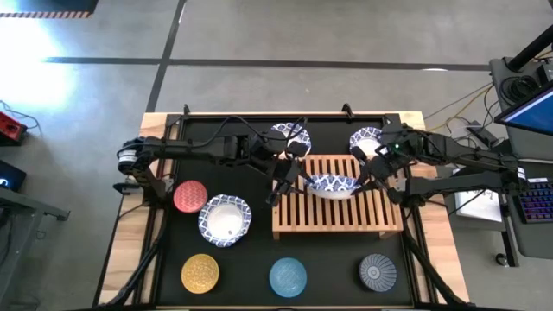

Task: Place and stack bowls onto a shelf
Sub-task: Put the top left big white and blue bowl on the shelf

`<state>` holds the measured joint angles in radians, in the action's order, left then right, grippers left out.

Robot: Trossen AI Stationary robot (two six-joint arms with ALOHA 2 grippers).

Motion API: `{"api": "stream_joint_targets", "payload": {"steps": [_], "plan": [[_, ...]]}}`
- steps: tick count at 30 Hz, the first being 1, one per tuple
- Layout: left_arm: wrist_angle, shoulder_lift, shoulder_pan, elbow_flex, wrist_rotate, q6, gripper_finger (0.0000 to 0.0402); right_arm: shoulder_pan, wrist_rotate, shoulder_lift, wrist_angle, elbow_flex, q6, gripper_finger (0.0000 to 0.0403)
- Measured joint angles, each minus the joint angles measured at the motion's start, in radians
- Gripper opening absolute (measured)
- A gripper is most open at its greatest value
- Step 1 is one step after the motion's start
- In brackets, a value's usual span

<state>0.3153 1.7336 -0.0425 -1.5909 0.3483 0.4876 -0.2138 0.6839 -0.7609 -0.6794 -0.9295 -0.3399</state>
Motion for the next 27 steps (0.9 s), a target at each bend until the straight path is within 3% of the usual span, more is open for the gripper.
{"api": "stream_joint_targets", "payload": {"steps": [4,10,14,23,27], "plan": [[0.002,0.0,0.0,0.0,-0.01,0.0,0.017,0.0,-0.149,0.0,-0.077,0.0,0.016,0.0011],[0.007,0.0,0.0,0.0,-0.036,-0.002,0.0174,0.0,-0.189,0.006,-0.139,-0.027,0.067,0.0011],[0.024,-0.007,0.0,0.0,-0.043,-0.003,0.0174,0.0,-0.289,0.006,-0.28,-0.102,0.102,0.0011],[0.113,-0.054,0.0,0.0,-0.141,-0.029,0.0174,0.029,-0.406,-0.006,-0.434,-0.14,0.27,0.0011],[0.181,-0.086,0.0,0.0,-0.267,-0.058,0.0174,0.069,-0.438,-0.036,-0.49,-0.139,0.348,0.0011]]}}
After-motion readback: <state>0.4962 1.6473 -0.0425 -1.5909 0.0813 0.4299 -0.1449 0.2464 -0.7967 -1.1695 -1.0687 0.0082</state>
